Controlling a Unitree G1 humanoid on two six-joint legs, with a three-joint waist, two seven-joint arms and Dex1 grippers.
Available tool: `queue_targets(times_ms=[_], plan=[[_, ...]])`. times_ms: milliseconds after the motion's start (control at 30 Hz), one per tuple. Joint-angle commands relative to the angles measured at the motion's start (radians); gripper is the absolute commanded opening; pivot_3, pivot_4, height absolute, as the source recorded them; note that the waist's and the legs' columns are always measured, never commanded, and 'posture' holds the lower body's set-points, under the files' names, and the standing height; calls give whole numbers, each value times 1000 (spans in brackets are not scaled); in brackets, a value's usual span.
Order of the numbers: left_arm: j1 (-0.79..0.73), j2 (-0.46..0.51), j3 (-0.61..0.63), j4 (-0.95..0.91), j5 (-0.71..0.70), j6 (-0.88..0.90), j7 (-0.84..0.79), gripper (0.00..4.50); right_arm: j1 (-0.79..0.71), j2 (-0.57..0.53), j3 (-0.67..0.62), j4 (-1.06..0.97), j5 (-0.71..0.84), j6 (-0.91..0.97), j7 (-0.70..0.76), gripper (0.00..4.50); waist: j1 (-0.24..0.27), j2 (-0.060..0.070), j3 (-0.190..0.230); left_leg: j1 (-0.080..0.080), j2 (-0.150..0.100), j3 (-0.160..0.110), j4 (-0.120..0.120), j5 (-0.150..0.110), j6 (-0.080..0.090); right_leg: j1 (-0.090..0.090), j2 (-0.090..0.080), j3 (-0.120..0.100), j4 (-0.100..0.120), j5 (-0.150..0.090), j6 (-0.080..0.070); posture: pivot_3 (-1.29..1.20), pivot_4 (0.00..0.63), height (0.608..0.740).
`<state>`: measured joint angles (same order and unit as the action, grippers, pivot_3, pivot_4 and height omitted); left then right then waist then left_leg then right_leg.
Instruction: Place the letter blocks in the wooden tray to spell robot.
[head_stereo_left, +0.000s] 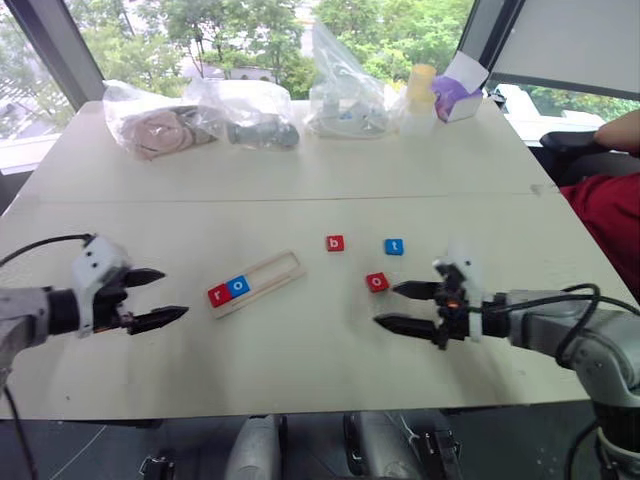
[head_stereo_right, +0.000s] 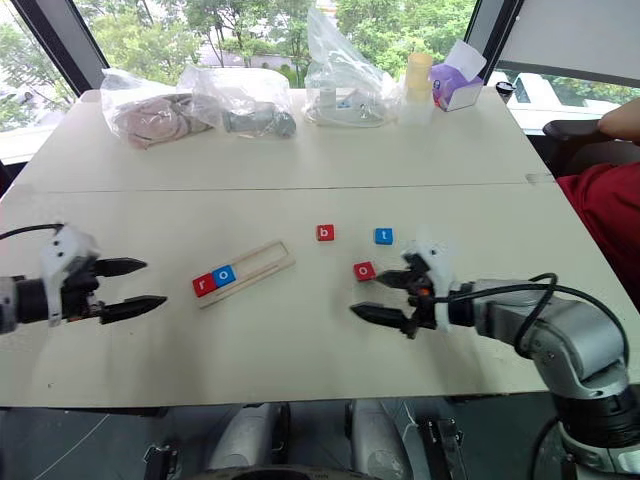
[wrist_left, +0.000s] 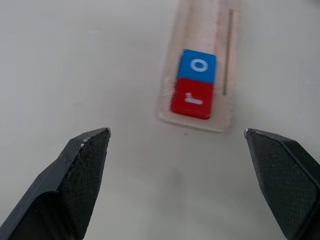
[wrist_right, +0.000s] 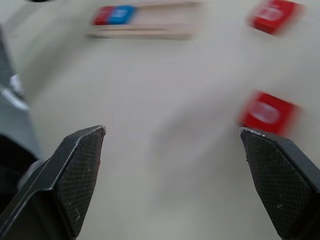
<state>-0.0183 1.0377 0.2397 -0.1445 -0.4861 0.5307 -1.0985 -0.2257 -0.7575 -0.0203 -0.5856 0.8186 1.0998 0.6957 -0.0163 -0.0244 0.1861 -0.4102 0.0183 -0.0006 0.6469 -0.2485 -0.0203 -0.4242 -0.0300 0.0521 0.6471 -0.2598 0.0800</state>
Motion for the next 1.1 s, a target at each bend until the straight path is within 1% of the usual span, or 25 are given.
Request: queue_targets(times_ms=[33, 67, 133, 200, 267, 400, 500, 600, 633, 667, 733, 833, 933, 1033, 1100], plan=[[-56, -41, -99, 25, 56, -58, -15, 4500, -14, 42, 115, -74, -34, -15, -40, 4463, 0, 0, 0, 0, 0, 0, 0, 0, 0, 0, 0, 0, 0, 0, 0, 0, 150, 740], [-74, -70, -136, 31, 78, -76, -2, 4500, -16, 57, 159, -81, -65, -31, -56, 4463, 0, 0, 0, 0, 0, 0, 0, 0, 0, 0, 0, 0, 0, 0, 0, 0, 150, 740], [-103, -116, -177, 50, 117, -105, 26, 4500, -20, 75, 205, -85, -103, -50, -74, 4463, 0, 0, 0, 0, -1, 0, 1, 0, 0, 0, 0, 0, 0, 0, 0, 0, 150, 740], [-130, -156, -194, 76, 152, -130, 66, 4500, -22, 88, 220, -81, -120, -60, -86, 4463, 1, -1, 0, 0, -1, 0, 2, 0, 0, 0, 0, 0, 1, 0, 1, 0, 150, 740], [-137, -190, -201, 76, 151, -130, 81, 4500, -15, 110, 224, -73, -132, -73, -105, 4463, 1, -1, -1, 0, 0, 0, 3, 0, 0, 0, 0, 0, 2, 0, 1, 0, 150, 740], [-118, -213, -238, 88, 214, -160, 112, 4500, -5, 113, 218, -55, -156, -96, -105, 4463, 0, -1, -1, 0, 0, 0, 3, 0, 0, 0, 1, 0, 2, 1, 2, 0, 150, 740], [-109, -227, -254, 99, 231, -174, 111, 4500, -9, 109, 213, -41, -167, -109, -97, 4463, 0, -1, -1, 0, 0, -1, 2, 0, 0, 1, 0, 0, 2, 1, 3, 0, 150, 740], [-98, -241, -264, 102, 238, -184, 104, 3663, -15, 107, 209, -31, -178, -116, -92, 4500, 0, 0, -1, 2, 0, -1, 3, 0, 0, 2, 0, 0, 2, 1, 1, 0, 150, 740], [-95, -244, -264, 102, 241, -188, 104, 3189, -16, 106, 205, -30, -180, -116, -92, 4500, 1, -1, -1, 2, 0, -1, 3, 0, 0, 2, 0, 0, 2, 1, 1, 0, 150, 740], [-93, -246, -264, 103, 243, -192, 104, 3104, -16, 104, 199, -29, -180, -116, -92, 4500, 2, -1, -1, 2, 0, -1, 3, 0, 0, 2, 0, 0, 2, 1, 1, 0, 150, 740], [-92, -245, -262, 104, 244, -197, 101, 3106, -14, 101, 189, -30, -181, -115, -93, 4500, 2, 0, -2, 2, -1, -1, 3, 0, 0, 3, 0, 0, 2, 1, 1, 0, 150, 740], [-118, -238, -241, 98, 214, -185, 76, 3106, 1, 101, 144, -21, -181, -138, -92, 4500, 2, -1, -2, 2, -1, -1, 3, 0, 0, 3, 0, 0, 2, 1, 1, 0, 150, 740], [-192, -208, -224, 87, 174, -172, 10, 3106, 44, 140, 19, 15, -133, -164, -103, 4500, 5, -1, -1, 1, -1, -1, 3, 0, 0, 3, 1, -1, 2, 1, 1, 0, 150, 740], [-251, -174, -263, 88, 179, -210, -99, 3106, 79, 176, -79, 33, -80, -164, -115, 4500, 4, -2, -1, 0, -1, -1, 3, 0, 0, 2, 1, -1, 2, 1, 2, 0, 150, 740], [-283, -162, -303, 99, 175, -239, -186, 3106, 95, 180, -115, 24, -56, -156, -121, 4500, 2, -1, -1, 1, -1, -1, 3, 0, 0, 2, 1, -1, 2, 2, 3, 0, 150, 740]])
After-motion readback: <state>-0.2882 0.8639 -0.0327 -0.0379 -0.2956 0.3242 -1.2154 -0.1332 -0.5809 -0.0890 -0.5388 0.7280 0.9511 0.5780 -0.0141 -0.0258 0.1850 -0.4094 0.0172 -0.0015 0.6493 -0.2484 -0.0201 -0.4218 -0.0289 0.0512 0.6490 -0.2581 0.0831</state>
